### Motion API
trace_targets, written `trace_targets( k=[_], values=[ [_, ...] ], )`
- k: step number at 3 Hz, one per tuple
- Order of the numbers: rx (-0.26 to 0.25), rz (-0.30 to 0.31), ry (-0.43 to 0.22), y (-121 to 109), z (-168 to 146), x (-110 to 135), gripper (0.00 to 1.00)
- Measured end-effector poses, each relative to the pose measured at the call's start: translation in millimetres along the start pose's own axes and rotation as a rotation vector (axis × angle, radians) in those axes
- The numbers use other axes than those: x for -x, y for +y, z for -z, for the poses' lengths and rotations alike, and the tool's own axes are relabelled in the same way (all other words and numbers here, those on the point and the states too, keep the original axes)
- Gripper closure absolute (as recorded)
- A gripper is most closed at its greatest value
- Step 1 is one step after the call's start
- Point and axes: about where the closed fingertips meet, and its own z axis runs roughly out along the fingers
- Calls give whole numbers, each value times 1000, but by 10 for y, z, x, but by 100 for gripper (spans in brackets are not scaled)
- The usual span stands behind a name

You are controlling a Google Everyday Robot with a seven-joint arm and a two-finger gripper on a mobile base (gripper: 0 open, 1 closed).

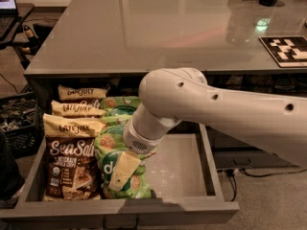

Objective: Pick green rice chip bag from top drawer and place on counter

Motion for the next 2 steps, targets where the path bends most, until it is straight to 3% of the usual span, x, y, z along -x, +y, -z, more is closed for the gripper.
trace_targets(
  k=[2],
  values=[
    [8,28,2,53,-108,32,41]
  ],
)
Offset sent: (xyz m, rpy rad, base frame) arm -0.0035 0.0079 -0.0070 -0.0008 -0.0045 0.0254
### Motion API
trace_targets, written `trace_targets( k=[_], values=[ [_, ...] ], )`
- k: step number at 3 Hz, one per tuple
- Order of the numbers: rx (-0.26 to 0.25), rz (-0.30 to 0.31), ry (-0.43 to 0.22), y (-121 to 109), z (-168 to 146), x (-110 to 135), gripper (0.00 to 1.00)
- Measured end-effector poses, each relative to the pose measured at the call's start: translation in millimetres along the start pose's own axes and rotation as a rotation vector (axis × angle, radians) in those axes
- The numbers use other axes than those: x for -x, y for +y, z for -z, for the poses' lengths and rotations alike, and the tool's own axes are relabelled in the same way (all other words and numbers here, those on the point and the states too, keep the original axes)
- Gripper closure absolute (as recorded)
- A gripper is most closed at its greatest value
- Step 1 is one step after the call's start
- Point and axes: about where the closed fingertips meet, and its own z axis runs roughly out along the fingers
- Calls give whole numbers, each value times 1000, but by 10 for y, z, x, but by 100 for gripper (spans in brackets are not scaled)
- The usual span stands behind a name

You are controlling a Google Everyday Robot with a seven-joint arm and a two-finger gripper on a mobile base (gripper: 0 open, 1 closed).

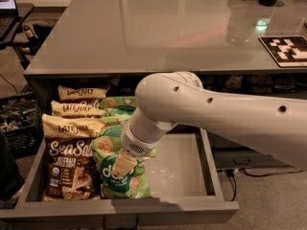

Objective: Pick green rice chip bag from top drawer and place on counter

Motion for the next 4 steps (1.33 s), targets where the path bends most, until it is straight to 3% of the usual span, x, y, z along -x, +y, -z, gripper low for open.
trace_targets(
  k=[2,3,4],
  values=[
    [0,0,0,0,0,0,88],
    [16,-1,-23,5,124,28,100],
    [5,3,-45,-4,465,104,100]
  ],
)
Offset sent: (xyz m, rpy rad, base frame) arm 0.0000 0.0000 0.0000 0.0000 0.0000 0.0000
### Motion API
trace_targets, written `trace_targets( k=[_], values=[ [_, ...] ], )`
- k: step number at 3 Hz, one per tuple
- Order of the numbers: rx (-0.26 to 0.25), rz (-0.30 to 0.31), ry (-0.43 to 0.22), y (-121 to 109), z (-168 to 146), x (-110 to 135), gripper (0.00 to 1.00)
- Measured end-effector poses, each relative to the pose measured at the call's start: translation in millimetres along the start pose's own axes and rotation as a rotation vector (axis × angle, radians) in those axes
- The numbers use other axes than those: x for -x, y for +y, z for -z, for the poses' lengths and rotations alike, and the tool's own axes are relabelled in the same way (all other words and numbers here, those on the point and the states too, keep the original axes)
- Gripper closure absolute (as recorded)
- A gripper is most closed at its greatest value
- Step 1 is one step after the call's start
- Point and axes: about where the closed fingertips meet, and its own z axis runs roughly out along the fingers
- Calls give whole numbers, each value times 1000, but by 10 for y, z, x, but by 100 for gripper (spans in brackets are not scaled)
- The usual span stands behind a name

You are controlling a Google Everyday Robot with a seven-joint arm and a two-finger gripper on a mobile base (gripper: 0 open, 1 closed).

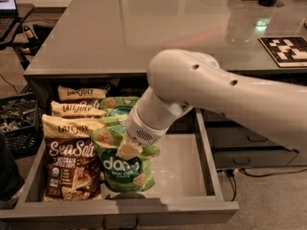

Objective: Pick green rice chip bag from top drawer and place on counter

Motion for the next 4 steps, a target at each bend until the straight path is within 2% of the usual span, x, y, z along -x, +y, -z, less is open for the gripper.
trace_targets(
  k=[1,2,3,4],
  values=[
    [-27,23,-18,-23,348,96,100],
    [-60,50,-30,-148,651,159,100],
    [-114,89,-38,-398,928,345,100],
    [-122,93,-45,-440,987,387,100]
  ],
)
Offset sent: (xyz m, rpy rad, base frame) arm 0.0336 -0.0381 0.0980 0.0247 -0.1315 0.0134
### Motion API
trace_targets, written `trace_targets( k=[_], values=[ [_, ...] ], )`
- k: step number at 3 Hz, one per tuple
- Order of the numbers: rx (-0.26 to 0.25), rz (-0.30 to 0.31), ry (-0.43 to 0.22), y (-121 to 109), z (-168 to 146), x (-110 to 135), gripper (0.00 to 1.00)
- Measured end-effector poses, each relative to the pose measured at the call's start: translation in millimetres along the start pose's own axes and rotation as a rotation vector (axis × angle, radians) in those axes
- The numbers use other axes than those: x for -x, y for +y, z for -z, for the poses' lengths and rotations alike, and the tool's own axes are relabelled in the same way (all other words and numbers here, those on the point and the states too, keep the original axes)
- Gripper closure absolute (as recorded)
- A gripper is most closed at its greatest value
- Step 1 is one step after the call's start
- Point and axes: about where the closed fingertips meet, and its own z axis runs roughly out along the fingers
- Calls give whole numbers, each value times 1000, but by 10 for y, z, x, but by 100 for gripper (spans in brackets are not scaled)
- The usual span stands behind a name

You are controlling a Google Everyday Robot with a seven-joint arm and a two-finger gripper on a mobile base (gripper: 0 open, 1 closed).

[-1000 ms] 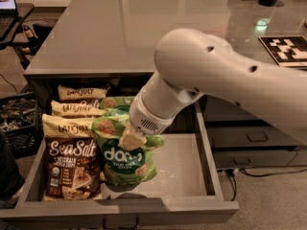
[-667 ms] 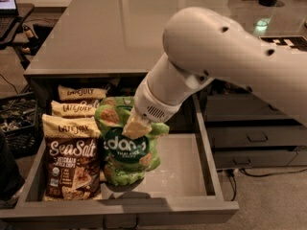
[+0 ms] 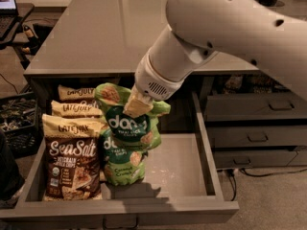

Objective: Pick green rice chip bag from top drawer and place on counter

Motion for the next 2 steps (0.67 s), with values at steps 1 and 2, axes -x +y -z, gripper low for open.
trace_targets(
  k=[1,2],
  values=[
    [-41,3,-24,-361,107,90,100],
    [-103,11,-21,-797,335,195,100]
  ],
)
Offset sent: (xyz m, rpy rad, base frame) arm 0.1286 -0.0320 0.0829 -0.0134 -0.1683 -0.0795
